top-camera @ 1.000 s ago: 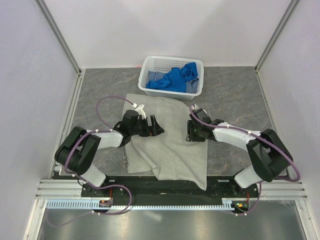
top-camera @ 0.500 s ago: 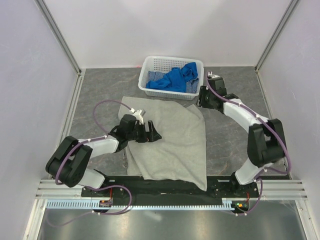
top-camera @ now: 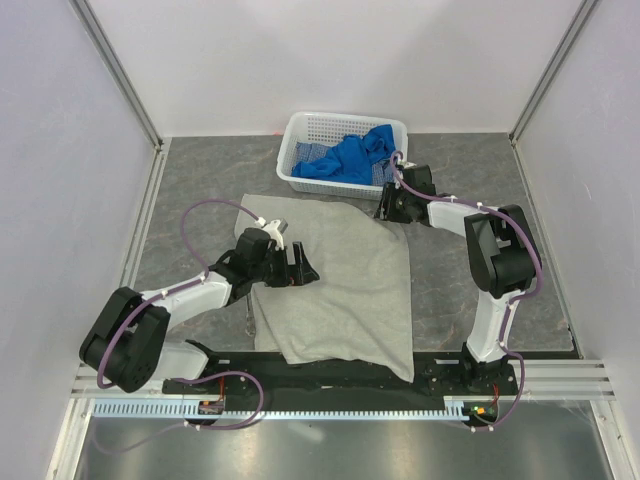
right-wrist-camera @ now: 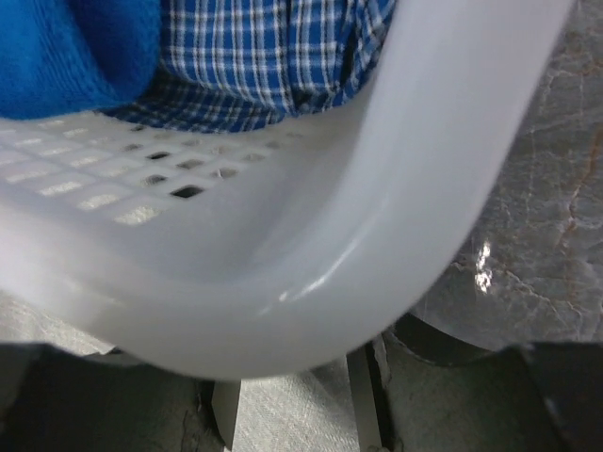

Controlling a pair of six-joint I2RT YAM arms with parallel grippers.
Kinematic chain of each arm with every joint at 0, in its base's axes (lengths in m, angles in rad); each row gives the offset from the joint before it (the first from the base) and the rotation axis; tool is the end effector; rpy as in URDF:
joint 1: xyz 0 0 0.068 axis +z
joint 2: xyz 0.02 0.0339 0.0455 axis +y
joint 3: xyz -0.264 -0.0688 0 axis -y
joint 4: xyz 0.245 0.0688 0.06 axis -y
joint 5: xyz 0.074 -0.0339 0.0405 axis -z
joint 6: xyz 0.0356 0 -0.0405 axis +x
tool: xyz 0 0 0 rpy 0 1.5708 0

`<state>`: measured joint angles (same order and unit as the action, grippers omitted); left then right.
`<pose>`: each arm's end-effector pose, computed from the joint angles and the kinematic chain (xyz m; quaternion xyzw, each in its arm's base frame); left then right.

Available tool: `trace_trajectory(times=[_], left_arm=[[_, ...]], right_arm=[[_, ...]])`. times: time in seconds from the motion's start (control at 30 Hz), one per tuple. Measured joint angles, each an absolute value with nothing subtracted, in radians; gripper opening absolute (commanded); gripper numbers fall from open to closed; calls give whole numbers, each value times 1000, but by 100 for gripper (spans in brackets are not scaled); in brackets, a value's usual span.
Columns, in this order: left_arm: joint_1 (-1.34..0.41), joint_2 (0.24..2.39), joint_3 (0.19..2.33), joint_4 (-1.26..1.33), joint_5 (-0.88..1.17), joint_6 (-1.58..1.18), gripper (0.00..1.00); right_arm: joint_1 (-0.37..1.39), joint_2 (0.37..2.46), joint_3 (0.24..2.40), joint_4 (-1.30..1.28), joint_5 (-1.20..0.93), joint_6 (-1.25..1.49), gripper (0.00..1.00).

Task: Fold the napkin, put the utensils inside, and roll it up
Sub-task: Flatten the napkin out

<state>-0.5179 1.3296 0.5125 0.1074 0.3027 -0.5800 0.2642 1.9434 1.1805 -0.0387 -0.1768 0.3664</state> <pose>0.2122 -0.1331 0.1619 0.0350 0.8999 -0.3322 0.2805 0.3946 0.1132 0.1551 0.0141 0.9238 0.1937 0.3299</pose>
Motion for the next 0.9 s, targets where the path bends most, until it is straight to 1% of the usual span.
trace_trajectory(times=[0.1, 0.3, 0.47, 0.9], left_arm=[[-518, 1314, 519, 90, 289, -578, 96], [-518, 1290, 550, 51, 277, -571, 96], [-518, 1287, 591, 28, 266, -558, 97], [-513, 1264, 738, -76, 274, -522, 99]], right_arm=[[264, 1951, 1180, -36, -149, 373, 50], [260, 1941, 1175, -46, -19, 389, 50], [212, 1929, 1164, -60, 66, 396, 51], [104, 1903, 1171, -90, -35, 265, 54]])
